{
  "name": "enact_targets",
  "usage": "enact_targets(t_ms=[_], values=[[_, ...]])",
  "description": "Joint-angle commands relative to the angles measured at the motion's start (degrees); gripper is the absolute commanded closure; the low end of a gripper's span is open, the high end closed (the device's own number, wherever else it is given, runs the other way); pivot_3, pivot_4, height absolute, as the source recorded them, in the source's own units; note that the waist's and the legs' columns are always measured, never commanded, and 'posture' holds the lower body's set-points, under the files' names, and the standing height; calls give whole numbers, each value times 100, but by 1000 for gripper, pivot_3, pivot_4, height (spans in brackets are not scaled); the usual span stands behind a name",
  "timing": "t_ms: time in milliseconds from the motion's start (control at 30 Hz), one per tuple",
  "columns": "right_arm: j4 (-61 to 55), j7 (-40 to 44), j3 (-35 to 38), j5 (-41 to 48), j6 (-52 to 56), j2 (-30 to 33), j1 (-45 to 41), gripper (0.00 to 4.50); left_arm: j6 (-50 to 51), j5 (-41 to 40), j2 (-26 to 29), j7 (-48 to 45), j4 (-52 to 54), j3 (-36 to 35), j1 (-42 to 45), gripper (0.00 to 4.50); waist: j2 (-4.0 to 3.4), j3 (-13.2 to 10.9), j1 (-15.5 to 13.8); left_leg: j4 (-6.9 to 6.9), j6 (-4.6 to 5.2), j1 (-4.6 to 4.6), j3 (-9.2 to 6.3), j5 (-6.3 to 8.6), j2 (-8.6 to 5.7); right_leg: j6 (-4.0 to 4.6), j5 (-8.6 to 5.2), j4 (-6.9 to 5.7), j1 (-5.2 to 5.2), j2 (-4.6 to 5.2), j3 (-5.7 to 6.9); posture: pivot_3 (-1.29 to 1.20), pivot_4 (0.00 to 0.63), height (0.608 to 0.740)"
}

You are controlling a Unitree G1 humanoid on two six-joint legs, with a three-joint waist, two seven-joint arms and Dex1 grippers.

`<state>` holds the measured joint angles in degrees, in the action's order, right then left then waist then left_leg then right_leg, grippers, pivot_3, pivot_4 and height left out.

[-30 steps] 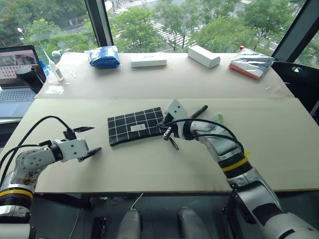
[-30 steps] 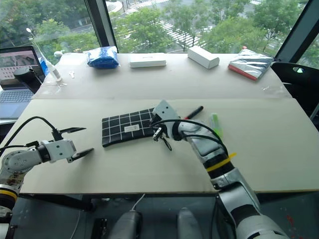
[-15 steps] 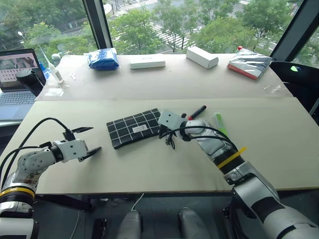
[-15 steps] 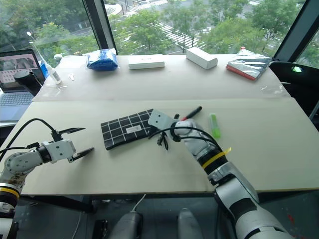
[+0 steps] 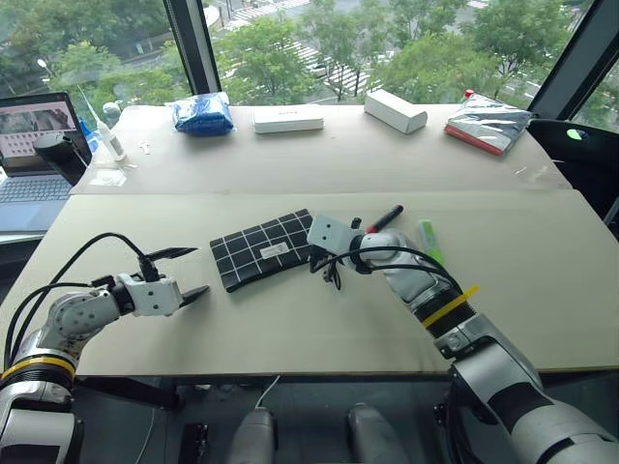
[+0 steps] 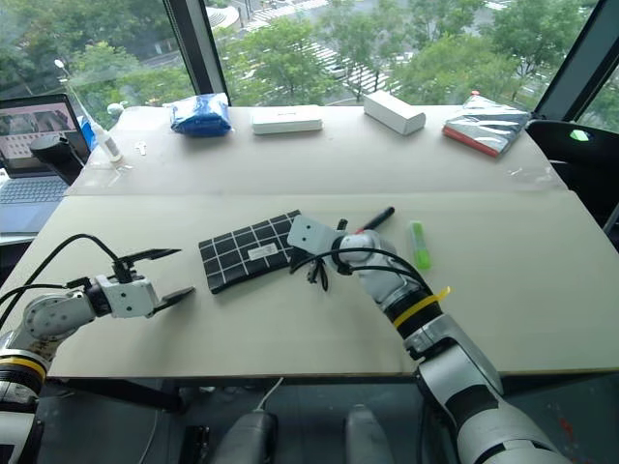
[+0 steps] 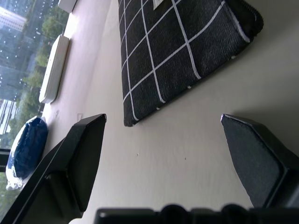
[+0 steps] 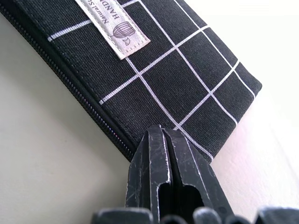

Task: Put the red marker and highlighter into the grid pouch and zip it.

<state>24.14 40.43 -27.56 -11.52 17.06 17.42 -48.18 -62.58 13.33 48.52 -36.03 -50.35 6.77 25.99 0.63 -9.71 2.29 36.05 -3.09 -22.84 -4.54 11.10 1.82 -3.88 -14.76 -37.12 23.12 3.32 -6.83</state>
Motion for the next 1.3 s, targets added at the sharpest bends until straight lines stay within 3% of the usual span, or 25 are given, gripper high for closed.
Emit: enact_targets(t_ms=[33,667,767,1067,1300], values=[[-127,45,126,-33,35,-38,20,4463,-285,414,-230,-147,-154,536,-5,238,0,0,0,0,0,0,0,0,0,0,0,0,0,0,0,0,150,740],[-287,79,228,-120,206,-99,118,4463,-281,647,-884,-103,-608,1096,1244,238,2,0,-9,2,0,-6,-1,0,-2,-4,-2,1,2,0,1,0,150,740],[-290,62,254,-118,229,-90,134,4500,-263,469,-883,-274,-613,1109,1225,916,2,0,1,1,0,-5,-1,0,-1,-4,-2,2,2,0,1,0,150,740],[-196,48,298,-116,199,-84,95,4500,-201,30,-875,-666,-438,1061,1172,4399,2,0,27,-1,0,-10,-3,0,-1,-4,-2,2,7,-1,1,0,150,740],[-80,39,554,88,165,-162,19,4500,451,-707,-990,-999,140,813,911,4466,3,-1,29,-2,0,-11,-3,0,-1,-5,-3,3,7,-1,1,0,150,740]])
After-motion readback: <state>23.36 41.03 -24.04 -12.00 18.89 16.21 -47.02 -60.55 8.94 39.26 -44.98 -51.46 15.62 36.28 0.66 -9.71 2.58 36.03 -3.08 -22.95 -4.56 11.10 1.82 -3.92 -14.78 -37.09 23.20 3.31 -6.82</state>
